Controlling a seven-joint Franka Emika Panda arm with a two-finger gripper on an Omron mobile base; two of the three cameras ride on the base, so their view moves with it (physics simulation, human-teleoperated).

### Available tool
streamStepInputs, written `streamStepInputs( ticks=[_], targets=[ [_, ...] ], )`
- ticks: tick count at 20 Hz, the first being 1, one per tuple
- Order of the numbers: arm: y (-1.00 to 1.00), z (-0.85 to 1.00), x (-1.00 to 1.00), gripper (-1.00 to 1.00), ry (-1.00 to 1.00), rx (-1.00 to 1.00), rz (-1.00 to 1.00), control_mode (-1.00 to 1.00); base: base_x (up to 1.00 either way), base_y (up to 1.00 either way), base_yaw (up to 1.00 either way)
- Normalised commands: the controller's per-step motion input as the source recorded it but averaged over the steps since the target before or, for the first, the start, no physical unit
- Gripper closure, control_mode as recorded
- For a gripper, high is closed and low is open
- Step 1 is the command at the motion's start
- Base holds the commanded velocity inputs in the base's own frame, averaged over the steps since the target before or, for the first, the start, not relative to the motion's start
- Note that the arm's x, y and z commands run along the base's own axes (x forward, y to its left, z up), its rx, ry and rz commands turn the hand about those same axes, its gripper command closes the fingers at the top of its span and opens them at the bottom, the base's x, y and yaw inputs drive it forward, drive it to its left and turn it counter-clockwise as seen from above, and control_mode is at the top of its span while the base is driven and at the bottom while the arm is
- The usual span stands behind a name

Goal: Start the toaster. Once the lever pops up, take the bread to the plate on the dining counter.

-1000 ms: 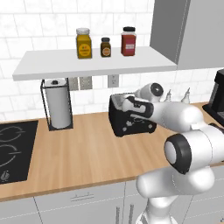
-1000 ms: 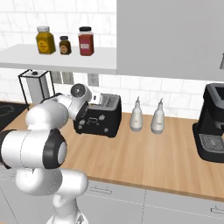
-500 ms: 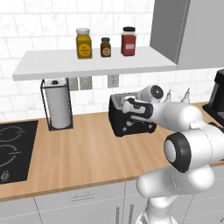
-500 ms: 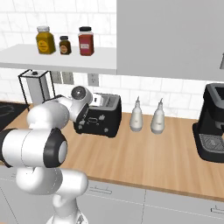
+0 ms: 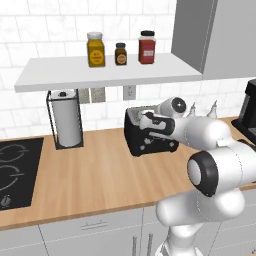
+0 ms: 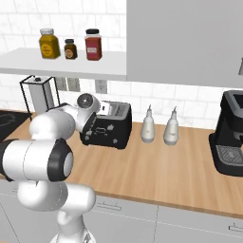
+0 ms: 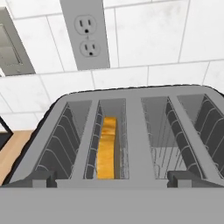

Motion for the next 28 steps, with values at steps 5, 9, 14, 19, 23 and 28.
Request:
streamStepInputs(
  ticks=[5, 9, 14, 19, 23, 28],
  targets=[
    [0.02, 0.00, 0.01, -1.00, 0.00, 0.00, 0.00, -1.00, 0.00, 0.00, 0.00],
    [0.06, 0.00, 0.00, -1.00, 0.00, 0.00, -0.01, -1.00, 0.00, 0.00, 0.00],
    [0.06, 0.00, 0.00, -1.00, 0.00, 0.00, -0.05, -1.00, 0.00, 0.00, 0.00],
    [0.03, 0.00, 0.00, -1.00, 0.00, 0.00, -0.01, -1.00, 0.00, 0.00, 0.00],
    [0.00, 0.00, 0.00, -1.00, 0.00, 0.00, 0.00, -1.00, 0.00, 0.00, 0.00],
    [0.00, -0.02, 0.00, -1.00, 0.00, 0.00, 0.00, -1.00, 0.00, 0.00, 0.00]
  ],
)
